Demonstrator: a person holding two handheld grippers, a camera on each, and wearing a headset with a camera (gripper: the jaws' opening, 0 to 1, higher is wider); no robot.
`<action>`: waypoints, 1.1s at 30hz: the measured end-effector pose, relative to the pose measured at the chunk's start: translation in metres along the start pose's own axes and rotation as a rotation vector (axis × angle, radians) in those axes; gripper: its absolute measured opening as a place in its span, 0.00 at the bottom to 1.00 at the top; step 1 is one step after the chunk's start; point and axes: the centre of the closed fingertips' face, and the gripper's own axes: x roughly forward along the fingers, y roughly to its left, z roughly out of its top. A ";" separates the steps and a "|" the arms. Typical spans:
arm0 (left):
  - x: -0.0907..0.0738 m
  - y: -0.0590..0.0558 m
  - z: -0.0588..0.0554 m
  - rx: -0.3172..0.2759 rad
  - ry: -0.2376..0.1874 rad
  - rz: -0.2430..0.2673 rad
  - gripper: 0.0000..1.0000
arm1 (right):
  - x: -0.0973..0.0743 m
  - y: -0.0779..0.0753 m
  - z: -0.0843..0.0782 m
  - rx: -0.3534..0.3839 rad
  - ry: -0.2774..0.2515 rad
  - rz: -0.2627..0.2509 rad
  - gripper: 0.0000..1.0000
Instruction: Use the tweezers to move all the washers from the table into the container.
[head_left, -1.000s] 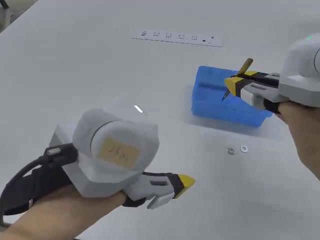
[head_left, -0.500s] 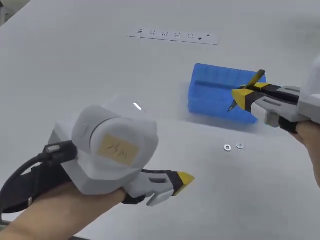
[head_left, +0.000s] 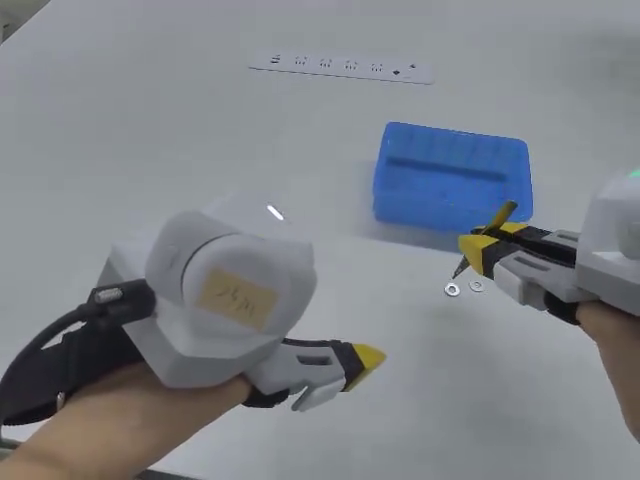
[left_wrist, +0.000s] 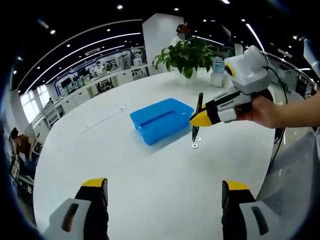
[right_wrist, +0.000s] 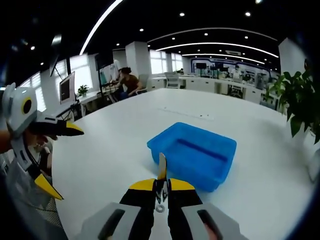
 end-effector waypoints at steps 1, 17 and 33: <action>0.000 0.000 0.000 0.000 0.000 -0.001 0.97 | 0.001 -0.001 -0.002 0.002 0.004 -0.004 0.05; 0.004 -0.001 0.000 0.012 0.005 -0.008 0.97 | 0.004 -0.006 -0.013 0.007 0.016 -0.027 0.04; 0.002 0.000 -0.001 0.019 0.007 -0.005 0.96 | -0.009 -0.005 0.018 0.004 -0.047 -0.042 0.03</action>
